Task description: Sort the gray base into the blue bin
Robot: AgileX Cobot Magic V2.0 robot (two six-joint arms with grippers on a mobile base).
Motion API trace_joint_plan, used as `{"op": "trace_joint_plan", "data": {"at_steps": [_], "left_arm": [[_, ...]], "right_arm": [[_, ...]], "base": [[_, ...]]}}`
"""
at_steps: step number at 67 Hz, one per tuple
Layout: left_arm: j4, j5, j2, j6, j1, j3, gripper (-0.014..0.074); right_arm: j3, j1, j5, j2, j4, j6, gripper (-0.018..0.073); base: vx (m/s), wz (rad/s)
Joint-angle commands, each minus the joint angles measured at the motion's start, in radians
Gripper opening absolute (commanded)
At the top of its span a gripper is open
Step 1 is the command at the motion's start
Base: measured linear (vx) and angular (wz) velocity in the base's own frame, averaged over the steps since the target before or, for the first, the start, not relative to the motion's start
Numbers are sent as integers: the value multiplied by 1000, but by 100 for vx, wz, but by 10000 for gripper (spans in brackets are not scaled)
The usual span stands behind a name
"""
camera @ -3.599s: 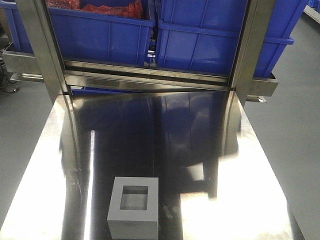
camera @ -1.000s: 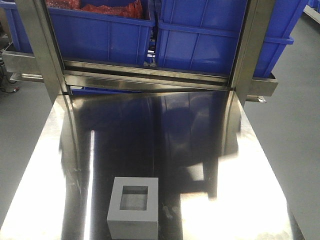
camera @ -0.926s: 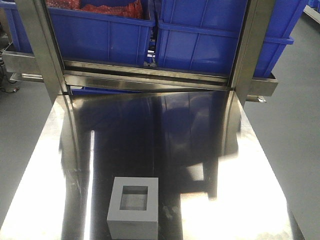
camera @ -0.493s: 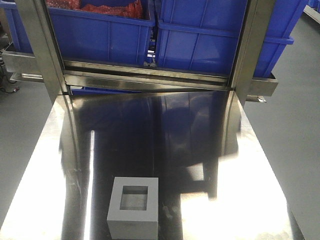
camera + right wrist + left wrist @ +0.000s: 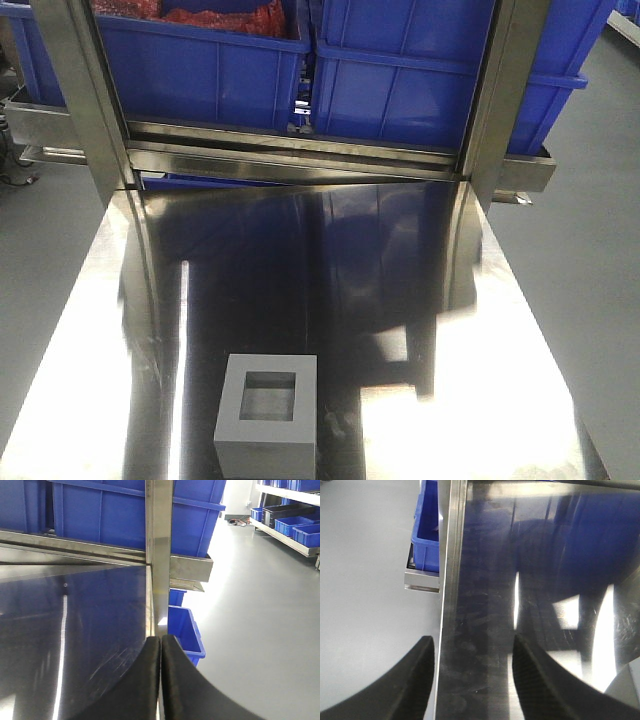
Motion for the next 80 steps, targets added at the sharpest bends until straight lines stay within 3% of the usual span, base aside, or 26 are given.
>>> {"op": "trace_joint_plan", "data": {"at_steps": [1, 7, 20, 28, 34, 38, 50, 57, 69, 80], "left_arm": [[-77, -76, 13, 6, -7, -41, 354], [-157, -48, 44, 66, -8, -72, 354], [-418, 48, 142, 382, -14, -193, 354], [-593, 93, 218, 549, -51, -259, 354], [-677, 117, 277, 627, -99, -297, 356], [-690, 125, 314, 644, -136, -315, 355], [-683, 100, 422, 639, -279, -336, 355], [-612, 57, 470, 571, -356, -336, 355], [-398, -1, 523, 323, -485, -337, 355], [-148, 4, 562, 45, -626, -382, 355]], "right_arm": [[4, -5, -80, -8, -9, -7, -5], [4, -5, -81, -8, -9, -7, -5], [4, -5, -79, -8, -9, -7, -5], [4, -5, -79, -8, -9, -7, -5], [4, -5, -79, -8, -9, -7, -5], [4, -5, -79, -8, -9, -7, -5], [4, -5, -79, -8, -9, -7, -5], [4, -5, -79, -8, -9, -7, -5], [4, -5, -79, -8, -9, -7, -5], [4, -5, -81, -8, -9, -7, -5]], "base": [[0, 0], [0, 0], [0, 0], [0, 0], [0, 0], [0, 0], [0, 0], [0, 0], [0, 0], [0, 0]]}}
